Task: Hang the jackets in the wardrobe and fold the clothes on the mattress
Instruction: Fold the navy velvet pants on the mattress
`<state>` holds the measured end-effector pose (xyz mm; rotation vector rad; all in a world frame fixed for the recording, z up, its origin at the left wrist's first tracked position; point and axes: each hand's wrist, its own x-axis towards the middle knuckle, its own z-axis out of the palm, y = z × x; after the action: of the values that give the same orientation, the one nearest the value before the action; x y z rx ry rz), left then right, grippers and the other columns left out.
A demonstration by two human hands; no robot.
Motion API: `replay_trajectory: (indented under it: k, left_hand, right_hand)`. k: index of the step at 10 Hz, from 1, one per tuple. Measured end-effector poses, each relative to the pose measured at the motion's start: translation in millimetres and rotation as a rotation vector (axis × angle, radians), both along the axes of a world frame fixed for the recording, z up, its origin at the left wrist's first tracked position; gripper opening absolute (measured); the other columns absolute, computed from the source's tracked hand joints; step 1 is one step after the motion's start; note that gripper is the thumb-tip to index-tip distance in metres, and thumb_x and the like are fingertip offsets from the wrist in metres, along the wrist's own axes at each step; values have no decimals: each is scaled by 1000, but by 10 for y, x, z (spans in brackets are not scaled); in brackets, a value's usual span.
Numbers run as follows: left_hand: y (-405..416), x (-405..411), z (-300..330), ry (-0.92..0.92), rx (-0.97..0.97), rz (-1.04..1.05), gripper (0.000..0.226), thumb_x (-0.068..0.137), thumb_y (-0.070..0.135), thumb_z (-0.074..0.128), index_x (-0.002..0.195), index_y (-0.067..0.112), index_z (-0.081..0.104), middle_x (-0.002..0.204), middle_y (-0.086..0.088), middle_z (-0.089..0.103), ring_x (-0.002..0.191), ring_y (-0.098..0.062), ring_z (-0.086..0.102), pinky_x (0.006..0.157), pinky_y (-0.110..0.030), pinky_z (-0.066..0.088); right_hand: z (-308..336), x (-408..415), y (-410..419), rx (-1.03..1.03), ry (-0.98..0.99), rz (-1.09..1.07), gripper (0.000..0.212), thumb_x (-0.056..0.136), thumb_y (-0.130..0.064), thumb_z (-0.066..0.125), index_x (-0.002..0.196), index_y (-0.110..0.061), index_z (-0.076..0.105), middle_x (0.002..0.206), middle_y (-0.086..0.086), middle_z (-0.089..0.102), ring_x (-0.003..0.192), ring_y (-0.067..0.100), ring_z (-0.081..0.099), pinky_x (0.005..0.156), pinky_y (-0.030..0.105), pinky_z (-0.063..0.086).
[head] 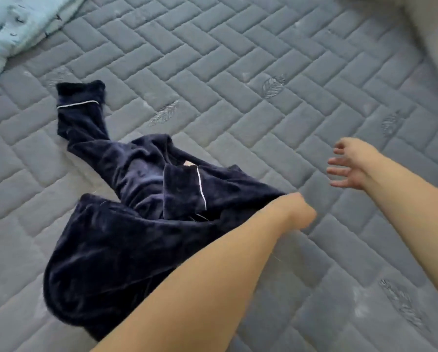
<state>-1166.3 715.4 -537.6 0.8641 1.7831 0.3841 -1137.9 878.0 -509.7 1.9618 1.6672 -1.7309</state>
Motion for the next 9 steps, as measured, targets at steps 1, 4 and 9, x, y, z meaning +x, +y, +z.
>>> replay_trajectory:
  k: [1, 4, 9]
  left_hand:
    - [-317, -191, -227, 494, 104, 70, 34, 90, 26, 49, 122, 16, 55, 126, -10, 57, 113, -35, 52, 82, -41, 41]
    - [-1856, -960, -882, 517, -868, -193, 54, 80, 53, 57, 126, 23, 56, 127, -2, 59, 121, -33, 51, 108, -62, 28]
    - [-653, 45, -676, -143, -371, 9, 17, 95, 18, 52, 107, 17, 64, 109, -11, 66, 96, -29, 65, 90, -42, 56]
  right_hand:
    - [-455, 343, -289, -58, -126, 54, 43, 96, -28, 50, 138, -18, 44, 145, 9, 44, 115, 29, 51, 96, 52, 40]
    - [-1477, 58, -1413, 301, -349, 678, 93, 83, -45, 63, 150, -42, -1, 149, 6, 0, 126, 37, 28, 84, 45, 38]
    - [-1259, 1027, -218, 429, -764, 439, 88, 77, -21, 64, 150, -23, 14, 159, 11, 1, 138, 42, 24, 112, 53, 28]
